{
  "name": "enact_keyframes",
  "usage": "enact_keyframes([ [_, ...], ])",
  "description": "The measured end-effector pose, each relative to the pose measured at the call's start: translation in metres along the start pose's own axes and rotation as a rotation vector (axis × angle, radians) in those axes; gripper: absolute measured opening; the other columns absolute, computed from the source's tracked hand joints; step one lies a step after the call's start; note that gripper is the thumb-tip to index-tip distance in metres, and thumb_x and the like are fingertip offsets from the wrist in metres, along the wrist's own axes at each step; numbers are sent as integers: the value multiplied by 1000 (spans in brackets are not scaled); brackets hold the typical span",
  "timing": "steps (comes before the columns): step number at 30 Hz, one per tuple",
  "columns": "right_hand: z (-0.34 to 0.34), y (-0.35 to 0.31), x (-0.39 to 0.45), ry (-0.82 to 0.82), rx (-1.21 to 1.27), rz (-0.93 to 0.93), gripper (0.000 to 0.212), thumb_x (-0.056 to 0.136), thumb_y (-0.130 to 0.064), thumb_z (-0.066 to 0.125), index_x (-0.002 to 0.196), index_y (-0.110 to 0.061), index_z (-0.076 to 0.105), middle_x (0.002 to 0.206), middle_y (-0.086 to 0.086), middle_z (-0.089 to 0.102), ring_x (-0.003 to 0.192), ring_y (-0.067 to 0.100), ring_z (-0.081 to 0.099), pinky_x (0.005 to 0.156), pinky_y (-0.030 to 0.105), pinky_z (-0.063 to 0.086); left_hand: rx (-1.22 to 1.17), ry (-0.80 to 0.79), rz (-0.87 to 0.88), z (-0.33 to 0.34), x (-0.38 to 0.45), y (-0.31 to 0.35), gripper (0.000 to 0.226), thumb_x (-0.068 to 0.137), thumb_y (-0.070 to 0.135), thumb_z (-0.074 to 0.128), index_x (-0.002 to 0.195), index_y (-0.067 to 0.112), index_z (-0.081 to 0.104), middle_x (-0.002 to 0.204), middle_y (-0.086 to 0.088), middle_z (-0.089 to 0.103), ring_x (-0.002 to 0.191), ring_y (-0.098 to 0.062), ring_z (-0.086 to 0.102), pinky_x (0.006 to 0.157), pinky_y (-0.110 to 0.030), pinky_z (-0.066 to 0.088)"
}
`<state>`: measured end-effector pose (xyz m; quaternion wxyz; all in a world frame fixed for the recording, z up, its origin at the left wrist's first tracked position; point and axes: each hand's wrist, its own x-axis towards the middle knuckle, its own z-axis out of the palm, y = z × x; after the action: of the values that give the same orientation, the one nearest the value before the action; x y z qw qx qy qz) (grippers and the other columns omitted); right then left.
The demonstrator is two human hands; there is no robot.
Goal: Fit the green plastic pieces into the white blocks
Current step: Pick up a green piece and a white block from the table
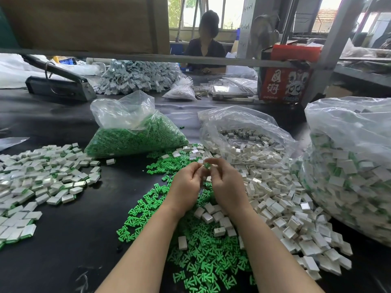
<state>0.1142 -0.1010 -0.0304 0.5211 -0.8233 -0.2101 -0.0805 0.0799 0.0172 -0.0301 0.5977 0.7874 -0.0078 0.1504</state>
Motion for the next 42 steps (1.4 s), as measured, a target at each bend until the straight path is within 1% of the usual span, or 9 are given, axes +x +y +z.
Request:
enact_keyframes([
  [5, -2, -3, 2, 52, 93, 98, 17, 102, -18, 44, 93, -24, 58, 75, 1, 65, 62, 11, 59, 57, 34, 47, -53, 3, -7, -2, 0, 2, 23, 101, 16, 51, 88, 30, 64, 73, 22, 66, 67, 8, 59, 64, -8, 44],
  [13, -8, -7, 8, -30, 490, 334, 49, 96, -57, 39, 98, -11, 55, 67, 1, 54, 55, 9, 50, 54, 24, 39, -112, -14, -1, 1, -4, 12, 10, 86, 40, 58, 92, 36, 65, 107, 0, 49, 106, -8, 52, 89, -5, 39],
  [17, -10, -8, 5, -262, 602, 390, 76, 89, -73, 28, 82, -3, 58, 54, -5, 48, 42, 5, 39, 39, 17, 32, -250, -36, 19, 1, -4, 15, 15, 86, 33, 60, 93, 25, 70, 110, 0, 50, 95, 7, 57, 82, -6, 44],
  [20, -9, -6, 8, -368, 682, 392, 95, 90, -74, 25, 113, 14, 53, 56, -2, 42, 50, 10, 34, 44, 23, 26, -285, -53, 20, 1, -5, 17, 19, 84, 33, 60, 94, 21, 71, 109, -1, 50, 95, 3, 59, 81, -8, 46],
  [23, -9, -6, 8, -400, 763, 392, 92, 92, -71, 27, 127, 13, 44, 62, 1, 42, 52, 10, 34, 46, 24, 26, -297, -59, -1, 1, -5, 17, 17, 88, 29, 60, 95, 19, 72, 108, 0, 52, 93, -4, 61, 80, -13, 48],
  [27, -9, -5, 7, -390, 805, 378, 80, 88, -70, 36, 108, 5, 58, 60, -1, 45, 52, 11, 37, 47, 23, 29, -294, -62, -19, 1, -4, 18, 15, 98, 16, 56, 103, 8, 68, 88, -16, 62, 69, -17, 63, 62, -24, 51],
  [32, -8, -8, 5, -387, 788, 361, 83, 87, -66, 44, 121, 10, 52, 64, 1, 38, 53, 10, 33, 49, 26, 22, -225, 34, -38, 1, -3, 21, 11, 82, 22, 58, 89, 19, 66, 64, -12, 65, 55, -37, 63, 60, -57, 55],
  [37, -8, -10, 3, -461, 652, 318, 79, 93, -66, 34, 109, 8, 57, 65, 3, 38, 56, 13, 30, 50, 29, 17, -288, 104, -88, 5, -4, 23, 16, 80, 17, 58, 72, 24, 71, 60, 1, 65, 52, -15, 61, 49, -27, 50],
  [42, -9, -12, 3, -464, 611, 289, 65, 93, -64, 36, 99, -3, 59, 59, 0, 36, 48, 10, 31, 46, 25, 19, -397, 138, -188, 7, -3, 21, 13, 92, 2, 55, 90, -6, 65, 73, -22, 66, 63, -25, 60, 58, -37, 53],
])
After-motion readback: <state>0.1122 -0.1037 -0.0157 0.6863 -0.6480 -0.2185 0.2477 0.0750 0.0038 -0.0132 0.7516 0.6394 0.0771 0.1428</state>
